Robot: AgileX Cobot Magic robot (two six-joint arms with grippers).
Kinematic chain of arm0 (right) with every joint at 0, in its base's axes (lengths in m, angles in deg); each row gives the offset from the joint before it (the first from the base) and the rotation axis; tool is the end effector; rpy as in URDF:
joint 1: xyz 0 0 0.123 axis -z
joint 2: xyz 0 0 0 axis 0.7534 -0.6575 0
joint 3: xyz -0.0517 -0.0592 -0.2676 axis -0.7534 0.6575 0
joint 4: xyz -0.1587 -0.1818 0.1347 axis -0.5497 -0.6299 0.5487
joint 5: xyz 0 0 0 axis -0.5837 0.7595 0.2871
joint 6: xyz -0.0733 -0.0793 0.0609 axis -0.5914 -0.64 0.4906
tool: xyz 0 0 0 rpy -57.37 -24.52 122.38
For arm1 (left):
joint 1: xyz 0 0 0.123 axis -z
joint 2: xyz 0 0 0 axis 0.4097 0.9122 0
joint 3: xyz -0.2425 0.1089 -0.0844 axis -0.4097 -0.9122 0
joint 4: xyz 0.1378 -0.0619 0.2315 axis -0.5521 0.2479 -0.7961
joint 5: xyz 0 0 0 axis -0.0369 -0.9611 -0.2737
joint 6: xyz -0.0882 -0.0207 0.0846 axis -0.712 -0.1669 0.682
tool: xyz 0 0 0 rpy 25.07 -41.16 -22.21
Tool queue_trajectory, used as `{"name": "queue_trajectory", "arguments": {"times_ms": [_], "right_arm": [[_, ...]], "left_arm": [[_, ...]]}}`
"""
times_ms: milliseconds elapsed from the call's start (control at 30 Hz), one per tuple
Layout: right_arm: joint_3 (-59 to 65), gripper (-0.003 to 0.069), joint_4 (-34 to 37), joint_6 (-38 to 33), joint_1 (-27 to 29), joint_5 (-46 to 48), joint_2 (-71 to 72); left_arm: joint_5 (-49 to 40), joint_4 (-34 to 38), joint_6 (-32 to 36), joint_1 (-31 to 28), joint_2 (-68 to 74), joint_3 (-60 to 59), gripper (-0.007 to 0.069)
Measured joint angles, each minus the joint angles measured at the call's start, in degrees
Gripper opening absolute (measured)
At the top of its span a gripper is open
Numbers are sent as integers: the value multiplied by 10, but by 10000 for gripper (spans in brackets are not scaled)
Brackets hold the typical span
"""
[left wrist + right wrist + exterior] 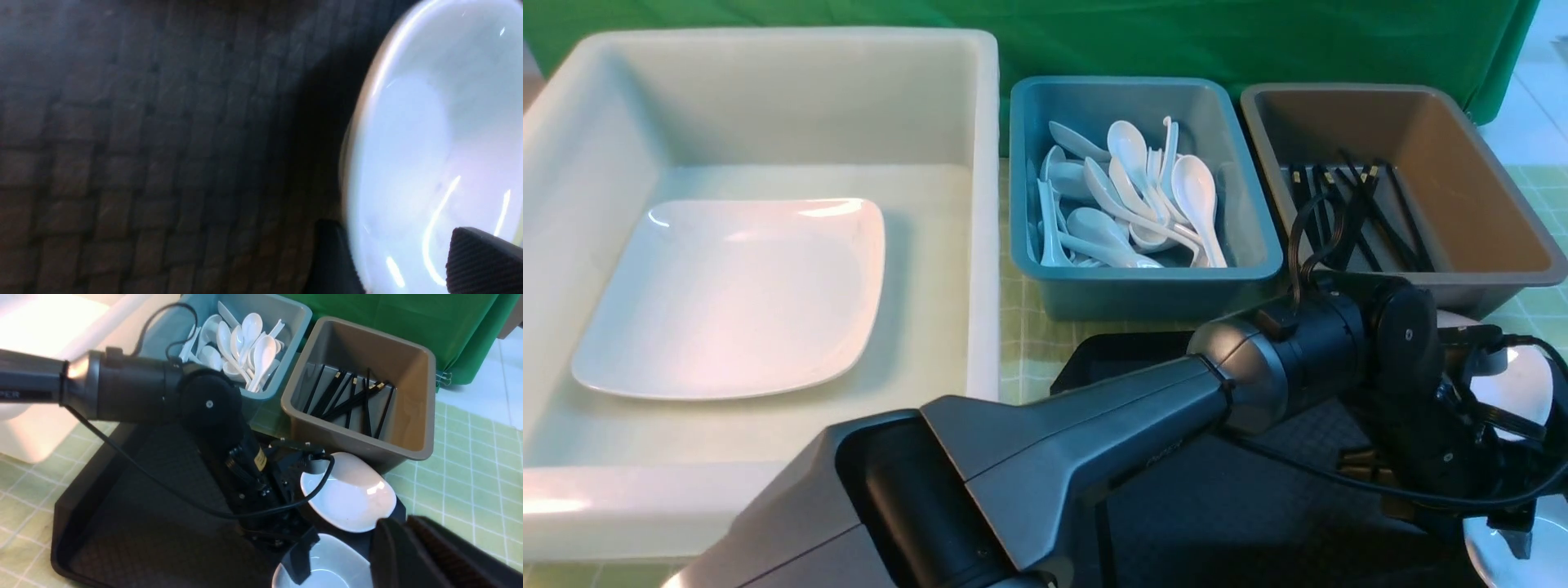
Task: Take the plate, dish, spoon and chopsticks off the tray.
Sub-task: Use the left arm to grab a small plate from the dinner plate
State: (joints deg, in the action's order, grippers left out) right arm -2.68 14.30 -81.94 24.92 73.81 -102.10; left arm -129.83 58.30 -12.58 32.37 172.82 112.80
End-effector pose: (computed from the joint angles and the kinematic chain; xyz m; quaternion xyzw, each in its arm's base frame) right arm 0.0425 0.0062 0.4251 -0.1689 0.8125 0.0619 0.5545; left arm 0.2868 -0.5253 0.1335 0.2171 0.9061 -0.3573 0.0646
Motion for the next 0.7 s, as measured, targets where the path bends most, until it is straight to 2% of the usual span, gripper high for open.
{"name": "queue_trajectory", "arguments": {"times_ms": [133, 267, 333, 400, 433, 467, 600, 700], "right_arm": [[0, 29, 0, 0, 0, -5, 0], [0, 31, 0, 0, 0, -9, 0], [0, 34, -1, 0, 0, -11, 0], [0, 36, -1, 0, 0, -11, 0], [0, 37, -1, 0, 0, -11, 0], [0, 38, -1, 0, 0, -12, 0], [0, 43, -1, 0, 0, -12, 0], [0, 49, -1, 0, 0, -12, 0]], "left_arm": [[10, 13, 0, 0, 6, 1, 329], [11, 25, 0, 0, 15, 1, 268], [10, 35, 0, 0, 21, 1, 202], [9, 36, 0, 0, 22, 1, 172], [5, 35, 0, 0, 23, 1, 101], [3, 35, -1, 0, 23, 1, 75], [-8, 36, -2, -1, 18, 6, 11], [-48, -6, 0, -7, -2, 24, 2]]}}
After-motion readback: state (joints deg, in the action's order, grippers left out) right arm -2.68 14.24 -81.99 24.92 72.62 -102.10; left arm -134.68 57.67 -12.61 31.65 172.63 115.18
